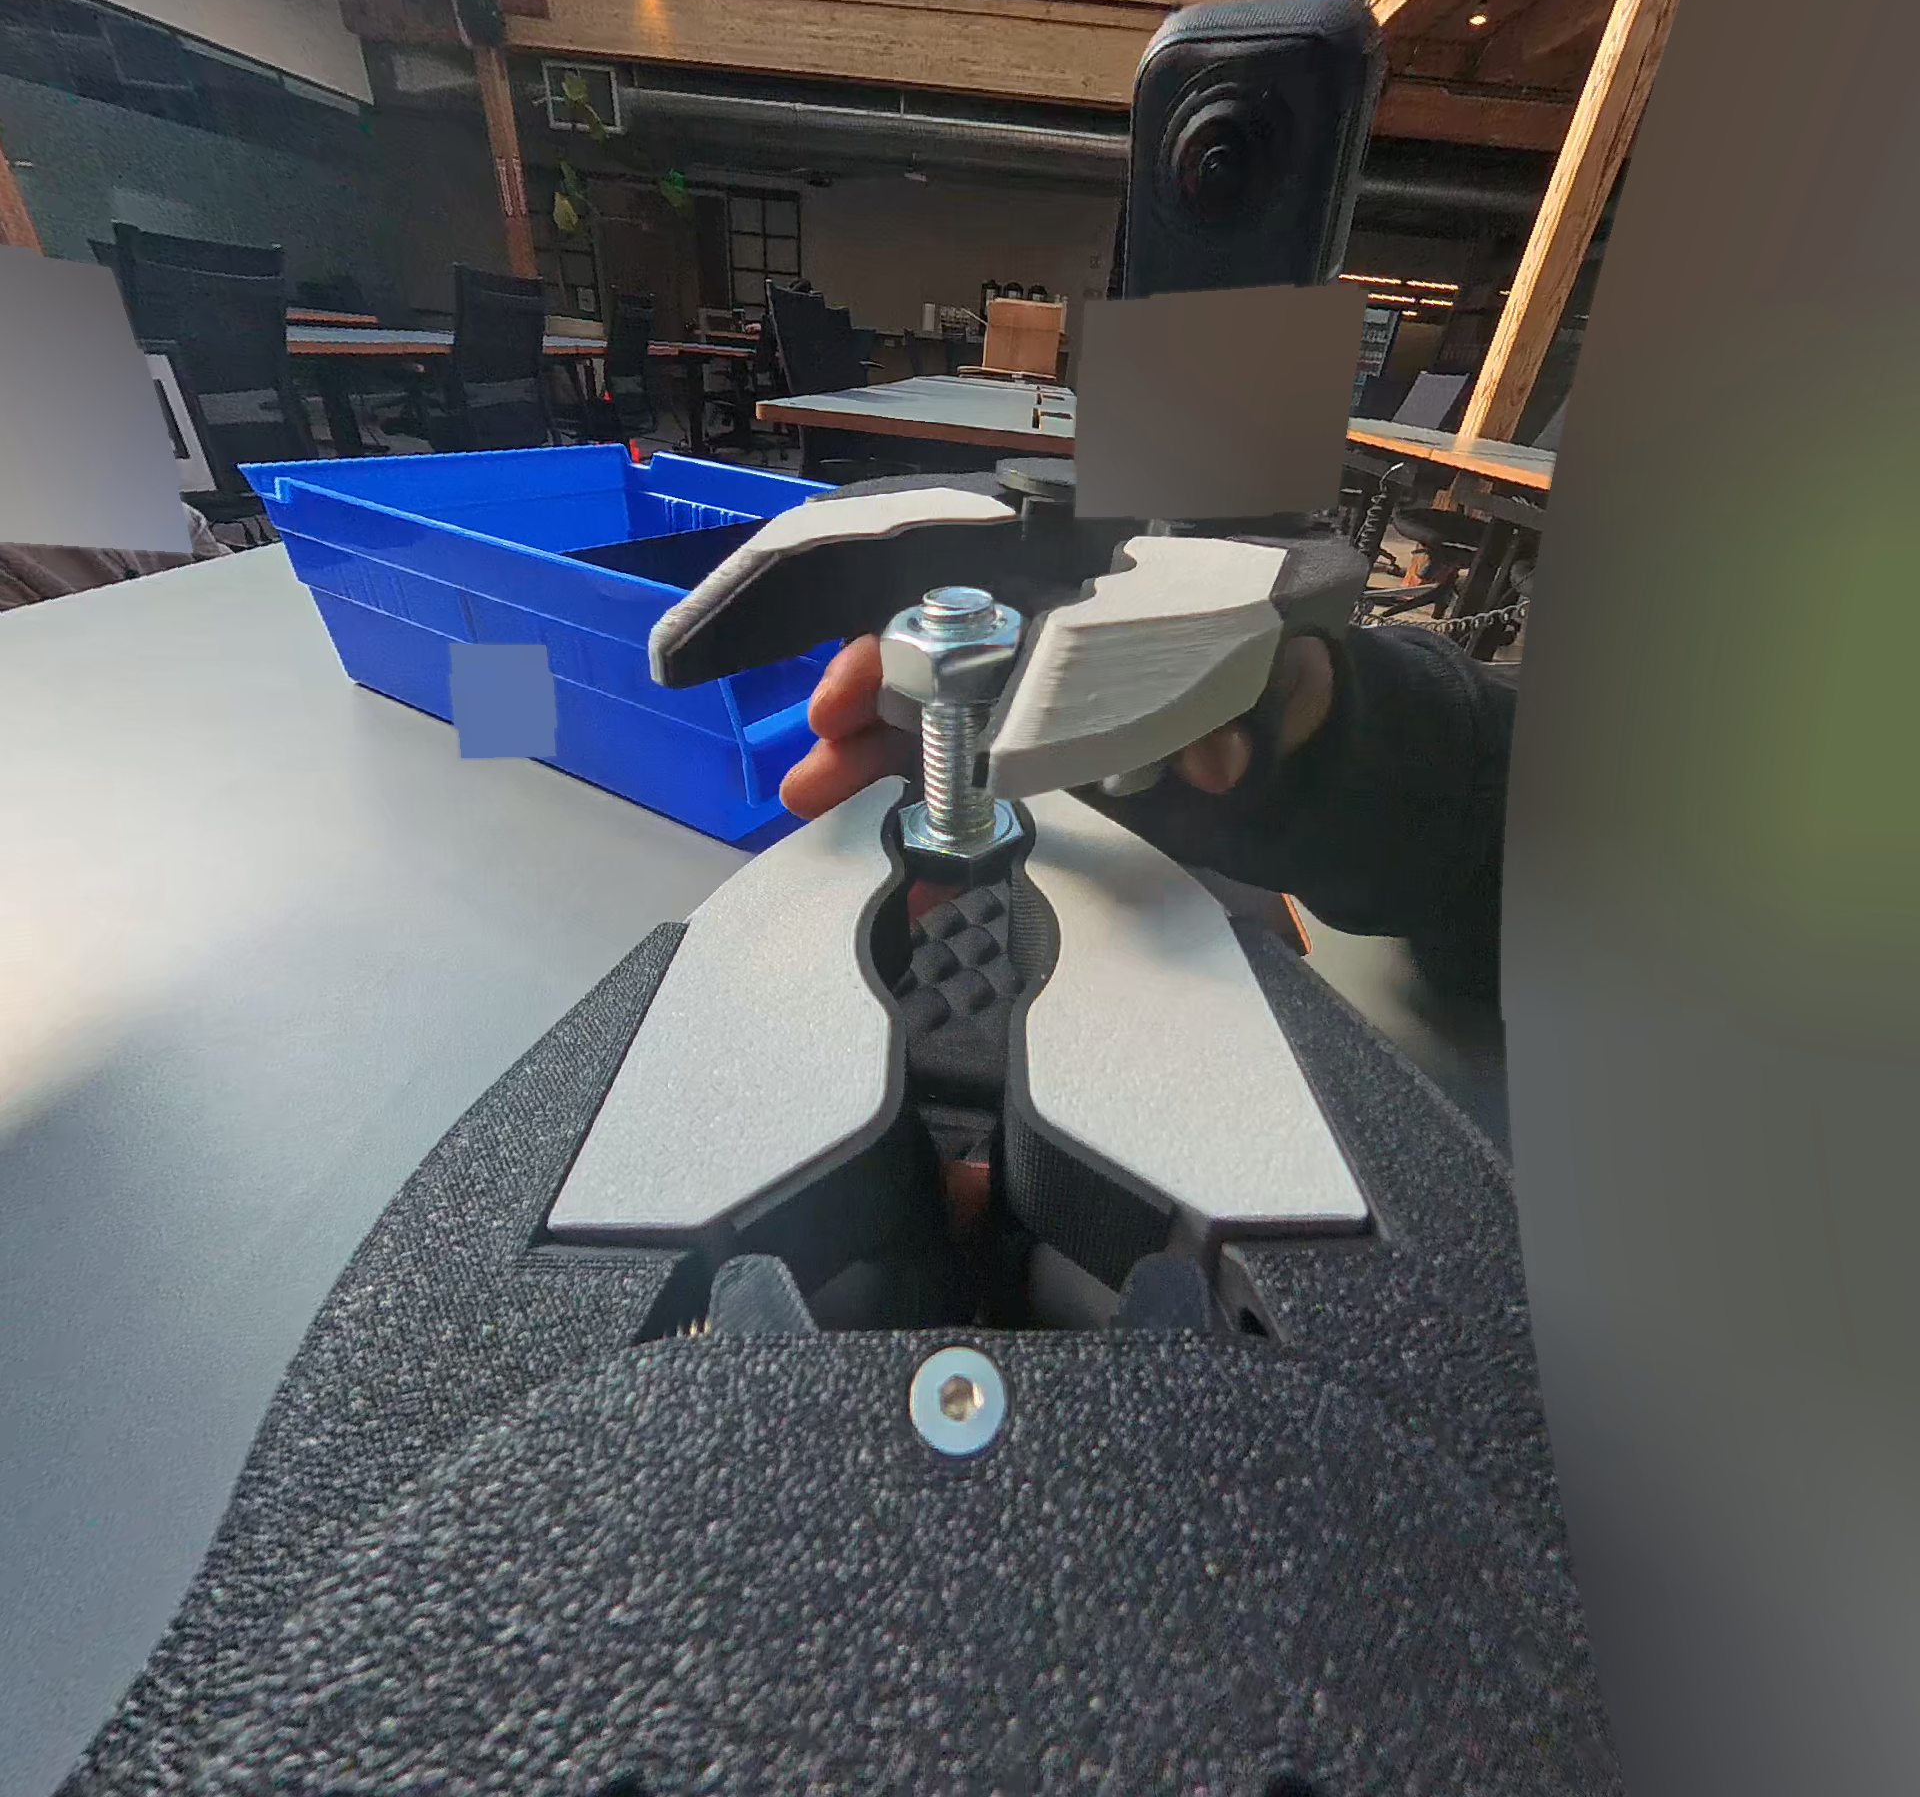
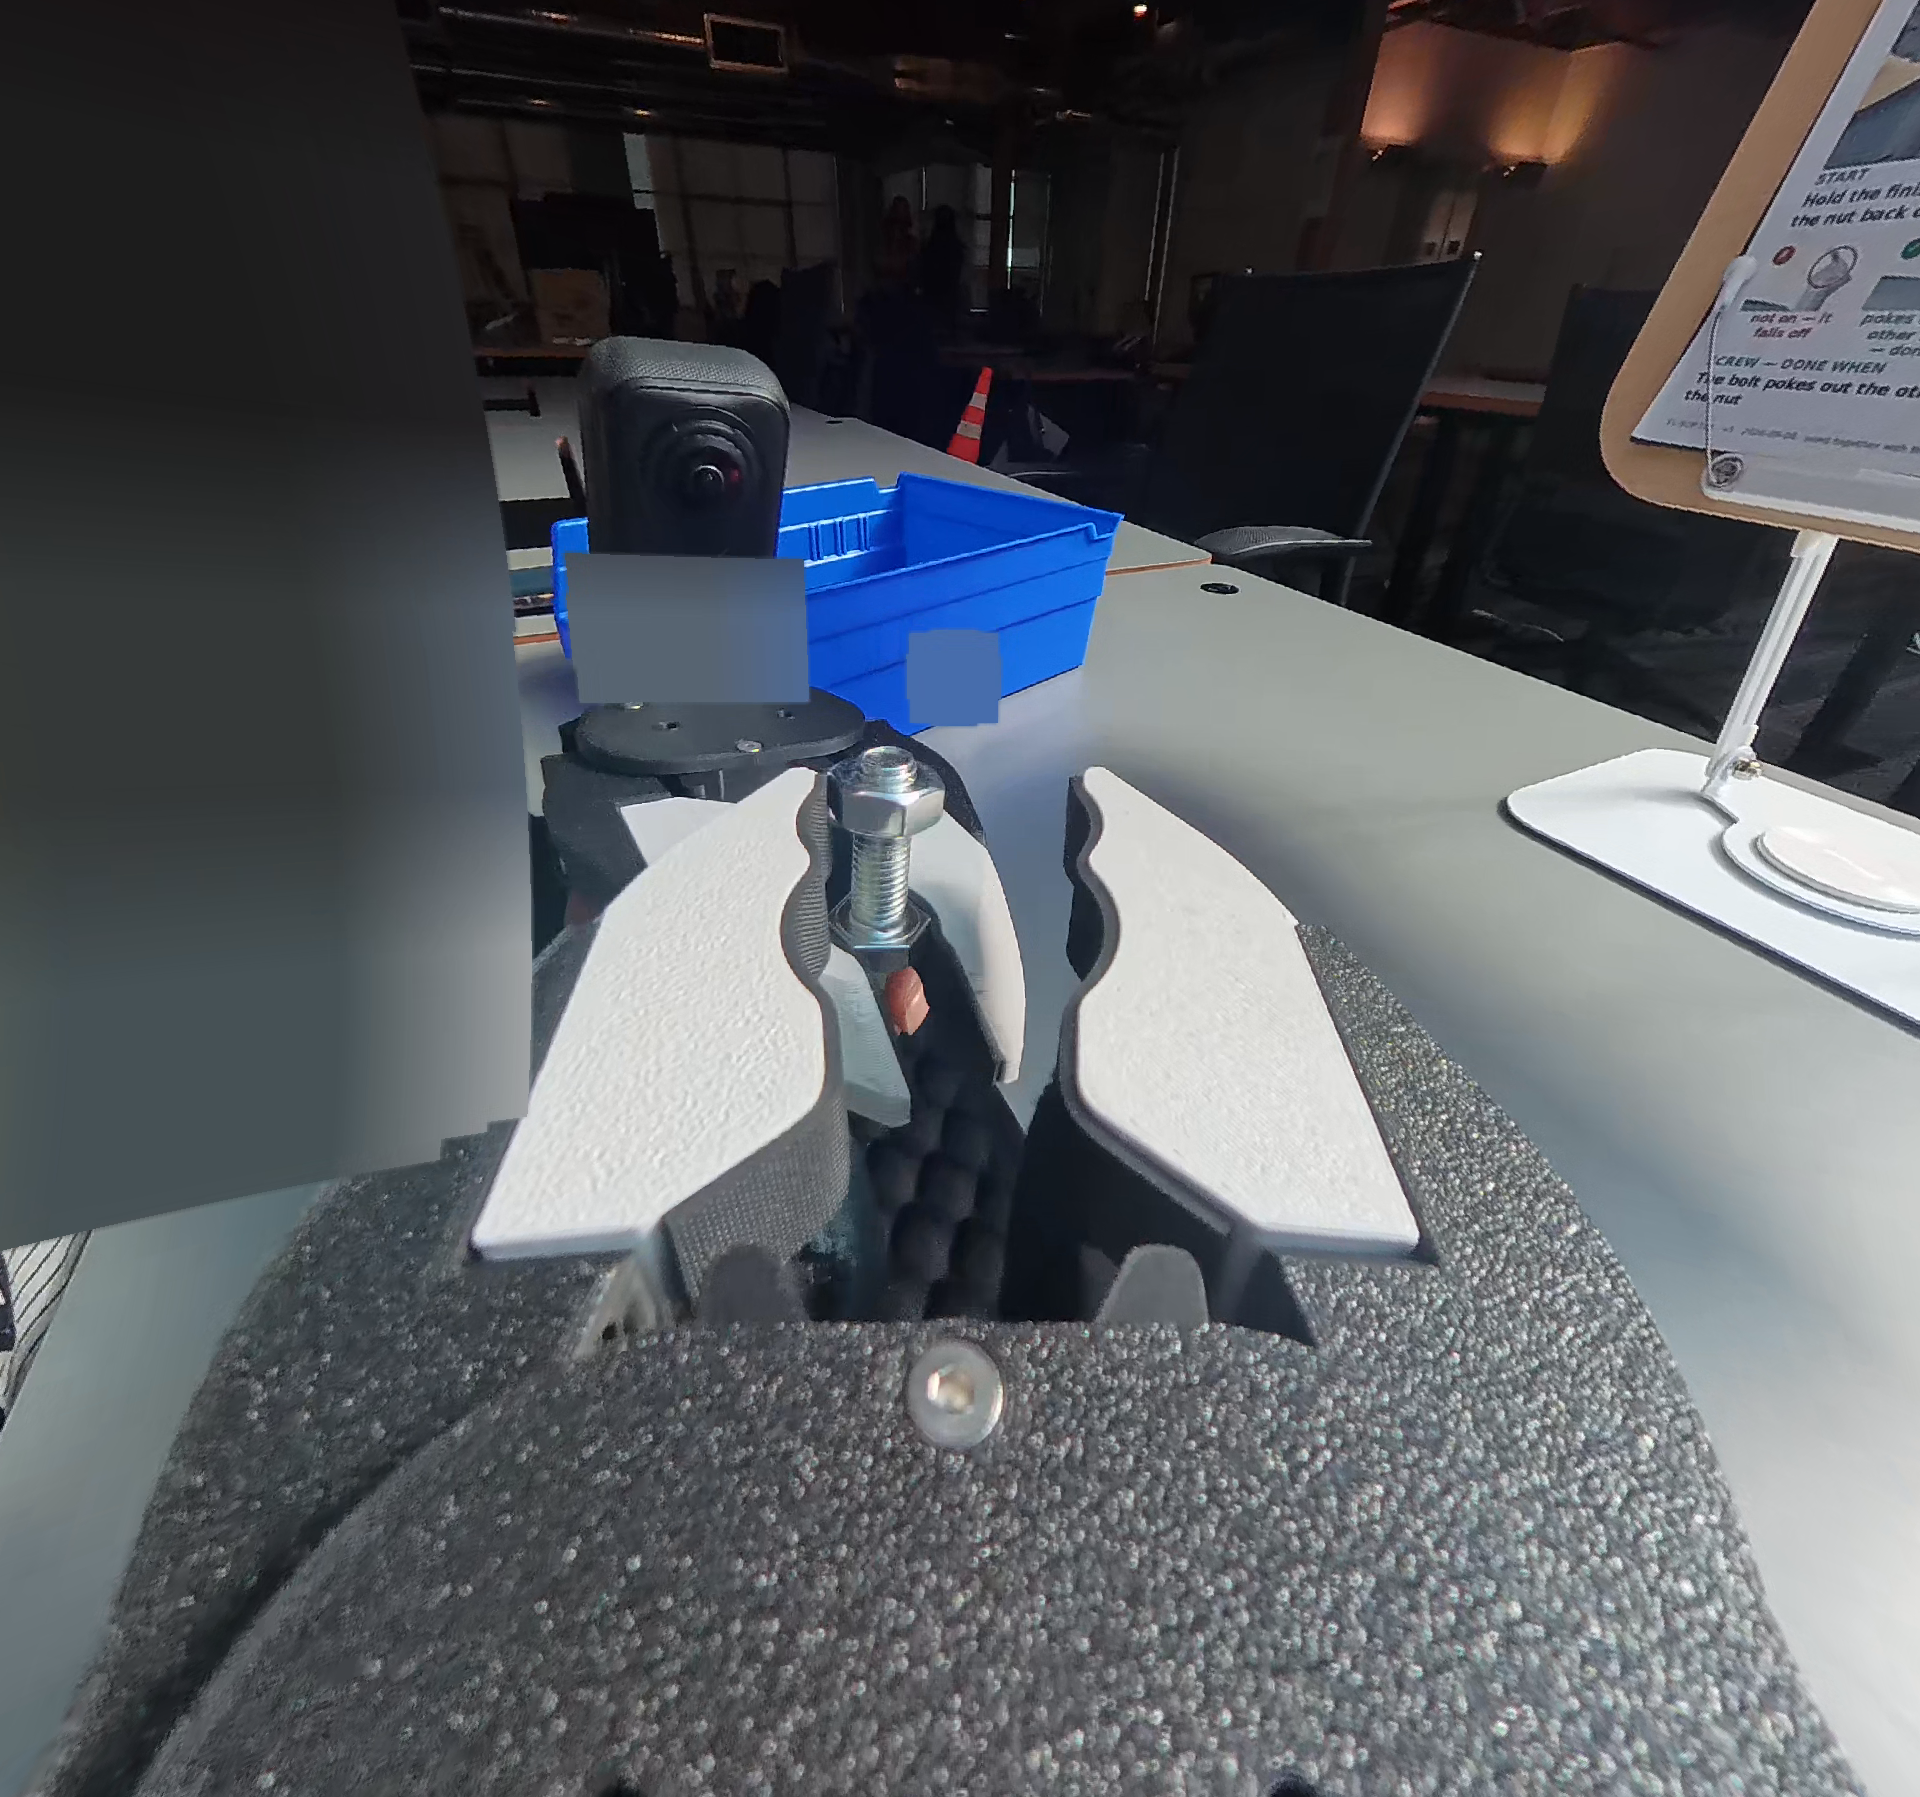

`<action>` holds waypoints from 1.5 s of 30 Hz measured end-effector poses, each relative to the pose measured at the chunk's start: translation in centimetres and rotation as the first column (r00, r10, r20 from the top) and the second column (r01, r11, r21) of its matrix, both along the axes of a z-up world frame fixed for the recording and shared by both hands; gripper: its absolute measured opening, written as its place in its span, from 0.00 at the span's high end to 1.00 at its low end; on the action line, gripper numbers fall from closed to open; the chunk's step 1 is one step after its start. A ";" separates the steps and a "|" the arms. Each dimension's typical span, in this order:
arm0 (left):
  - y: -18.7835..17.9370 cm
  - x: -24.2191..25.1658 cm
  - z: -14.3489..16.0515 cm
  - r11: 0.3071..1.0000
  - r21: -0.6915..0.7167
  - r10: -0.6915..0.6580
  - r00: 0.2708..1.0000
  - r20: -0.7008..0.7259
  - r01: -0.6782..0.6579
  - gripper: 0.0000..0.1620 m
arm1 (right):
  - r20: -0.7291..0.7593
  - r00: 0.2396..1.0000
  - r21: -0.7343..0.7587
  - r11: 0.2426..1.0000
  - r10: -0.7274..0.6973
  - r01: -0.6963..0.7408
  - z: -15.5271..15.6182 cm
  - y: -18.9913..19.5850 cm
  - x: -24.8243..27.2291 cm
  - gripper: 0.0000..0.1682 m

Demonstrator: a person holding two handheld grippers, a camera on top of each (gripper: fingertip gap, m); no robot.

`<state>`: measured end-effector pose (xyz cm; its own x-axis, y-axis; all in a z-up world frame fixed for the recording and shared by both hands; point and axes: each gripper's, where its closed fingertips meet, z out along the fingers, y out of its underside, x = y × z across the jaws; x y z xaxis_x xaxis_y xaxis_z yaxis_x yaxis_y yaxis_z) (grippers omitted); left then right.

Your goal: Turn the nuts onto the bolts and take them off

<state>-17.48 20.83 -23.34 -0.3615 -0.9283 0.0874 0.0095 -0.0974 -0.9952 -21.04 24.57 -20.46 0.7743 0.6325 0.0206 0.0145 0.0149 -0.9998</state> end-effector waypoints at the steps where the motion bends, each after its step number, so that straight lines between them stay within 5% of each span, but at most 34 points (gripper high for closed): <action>1: 0.0 0.0 0.0 1.000 -0.002 0.001 1.000 0.000 -0.001 0.92 | 0.003 1.000 0.006 1.000 0.000 0.000 0.1 -0.3 0.1 0.76; 11: 0.0 0.0 0.0 1.000 0.003 0.000 1.000 -0.001 0.000 0.92 | 0.020 0.999 0.029 0.999 -0.034 0.034 0.6 -2.2 2.6 0.97; 24: 0.1 0.0 0.0 1.000 -0.005 -0.001 1.000 0.003 0.001 0.92 | 0.013 0.999 -0.001 0.999 0.041 -0.041 0.2 -0.1 -0.8 0.66; 45: 0.1 0.0 0.0 1.000 -0.008 0.002 1.000 0.000 -0.002 0.92 | 0.013 1.000 0.017 1.000 -0.023 0.022 0.8 -1.1 1.2 0.77</action>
<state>-17.46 20.92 -23.33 -0.3597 -0.9282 0.0947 0.0095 -0.1051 -0.9944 -19.85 23.47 -19.69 0.7879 0.6145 0.0411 0.0280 0.0308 -0.9991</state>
